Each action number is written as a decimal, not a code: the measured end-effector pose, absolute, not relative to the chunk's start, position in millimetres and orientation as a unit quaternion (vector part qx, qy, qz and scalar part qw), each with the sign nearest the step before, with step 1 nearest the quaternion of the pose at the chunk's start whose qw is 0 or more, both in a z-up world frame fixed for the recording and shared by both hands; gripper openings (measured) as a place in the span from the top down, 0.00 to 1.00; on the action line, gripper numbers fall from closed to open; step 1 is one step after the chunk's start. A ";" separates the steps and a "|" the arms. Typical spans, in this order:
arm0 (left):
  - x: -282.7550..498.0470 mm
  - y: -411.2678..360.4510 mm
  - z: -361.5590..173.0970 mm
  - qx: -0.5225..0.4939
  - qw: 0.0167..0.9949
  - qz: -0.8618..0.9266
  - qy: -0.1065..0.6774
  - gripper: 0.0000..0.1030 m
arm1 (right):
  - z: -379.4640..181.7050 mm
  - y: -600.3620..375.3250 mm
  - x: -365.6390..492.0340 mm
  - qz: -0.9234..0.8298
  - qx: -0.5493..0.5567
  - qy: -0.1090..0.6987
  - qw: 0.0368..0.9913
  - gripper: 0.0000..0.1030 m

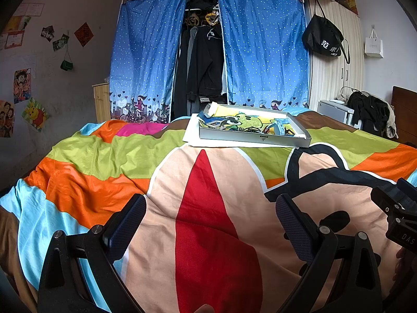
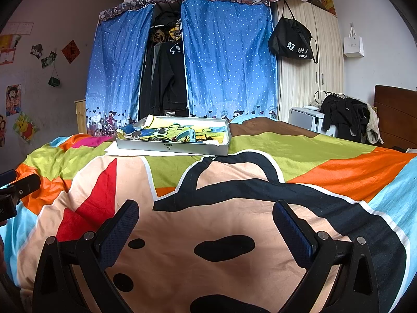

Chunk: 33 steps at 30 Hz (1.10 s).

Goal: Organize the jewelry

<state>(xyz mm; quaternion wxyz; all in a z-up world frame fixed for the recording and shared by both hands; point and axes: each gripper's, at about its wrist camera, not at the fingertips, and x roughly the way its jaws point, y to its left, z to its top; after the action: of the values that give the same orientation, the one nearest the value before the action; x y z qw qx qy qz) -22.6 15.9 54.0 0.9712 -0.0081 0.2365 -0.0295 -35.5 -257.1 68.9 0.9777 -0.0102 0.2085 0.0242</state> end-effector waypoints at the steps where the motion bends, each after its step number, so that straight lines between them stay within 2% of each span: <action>1: -22.7 15.9 53.9 -0.008 0.971 -0.029 0.237 0.05 | 67.3 -258.0 -35.9 0.024 -0.010 0.209 0.978 0.00; 33: -22.7 12.3 54.2 -0.009 0.970 -0.031 0.239 0.05 | 65.0 -259.0 -36.4 0.025 -0.012 0.211 0.977 0.00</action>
<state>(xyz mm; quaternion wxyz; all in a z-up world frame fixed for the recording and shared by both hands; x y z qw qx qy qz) -22.7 12.3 54.2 0.9705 -0.0091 0.2391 -0.0305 -36.4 -259.0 65.0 0.9771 -0.0118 0.2108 0.0248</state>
